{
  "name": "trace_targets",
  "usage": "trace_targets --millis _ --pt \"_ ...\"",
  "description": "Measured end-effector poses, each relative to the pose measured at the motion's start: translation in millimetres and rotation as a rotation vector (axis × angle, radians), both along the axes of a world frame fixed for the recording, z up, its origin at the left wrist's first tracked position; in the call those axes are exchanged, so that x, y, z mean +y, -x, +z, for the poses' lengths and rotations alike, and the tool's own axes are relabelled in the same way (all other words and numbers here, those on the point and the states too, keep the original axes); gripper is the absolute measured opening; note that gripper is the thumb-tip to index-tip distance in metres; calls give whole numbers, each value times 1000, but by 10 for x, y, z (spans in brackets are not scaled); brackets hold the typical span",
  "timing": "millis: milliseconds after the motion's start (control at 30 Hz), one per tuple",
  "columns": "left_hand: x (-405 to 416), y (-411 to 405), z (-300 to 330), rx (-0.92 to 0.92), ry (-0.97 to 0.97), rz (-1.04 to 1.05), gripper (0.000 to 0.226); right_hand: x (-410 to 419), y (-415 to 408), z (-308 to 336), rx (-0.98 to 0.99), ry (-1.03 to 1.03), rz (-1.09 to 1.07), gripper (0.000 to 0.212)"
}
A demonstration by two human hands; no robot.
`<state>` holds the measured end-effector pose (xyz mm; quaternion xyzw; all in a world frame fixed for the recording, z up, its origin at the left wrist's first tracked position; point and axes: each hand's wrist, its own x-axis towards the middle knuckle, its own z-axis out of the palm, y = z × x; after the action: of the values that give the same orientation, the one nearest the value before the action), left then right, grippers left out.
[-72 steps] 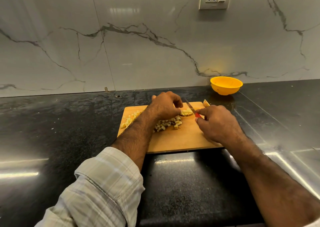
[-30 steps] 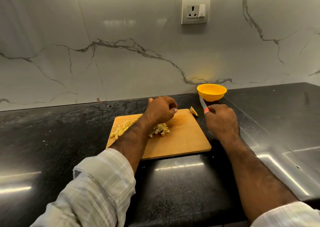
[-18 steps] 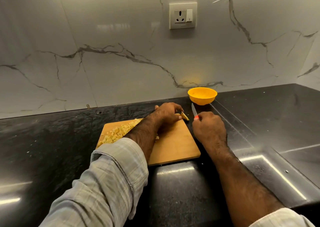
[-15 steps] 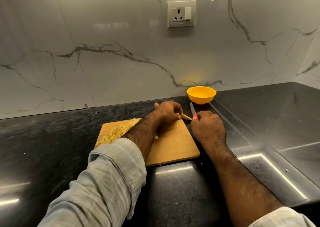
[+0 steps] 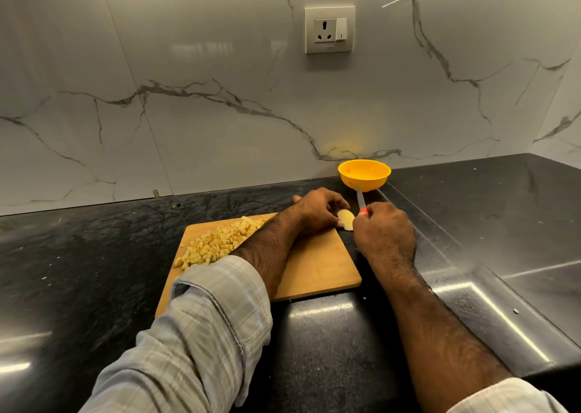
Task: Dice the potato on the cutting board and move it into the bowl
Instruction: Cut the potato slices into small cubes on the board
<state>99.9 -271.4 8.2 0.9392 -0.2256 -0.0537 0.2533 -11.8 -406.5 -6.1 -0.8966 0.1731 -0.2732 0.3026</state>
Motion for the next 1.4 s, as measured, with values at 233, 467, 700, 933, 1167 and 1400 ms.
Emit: trace_targets --millis 233,467,700,933,1167,1400 --pt "73 51 35 -37 107 -42 10 -2 33 14 -27 28 39 29" --pt "530 181 79 -143 136 56 13 77 -1 22 -42 87 144 29" --pt "680 268 84 -46 49 134 38 177 32 34 3 125 203 30" --pt "585 334 163 -23 5 138 51 201 76 73 19 141 272 32" --pt "617 384 201 -42 91 133 19 224 77 91 70 140 290 32" --pt "848 576 160 -193 28 21 12 224 95 119 76 140 312 32"
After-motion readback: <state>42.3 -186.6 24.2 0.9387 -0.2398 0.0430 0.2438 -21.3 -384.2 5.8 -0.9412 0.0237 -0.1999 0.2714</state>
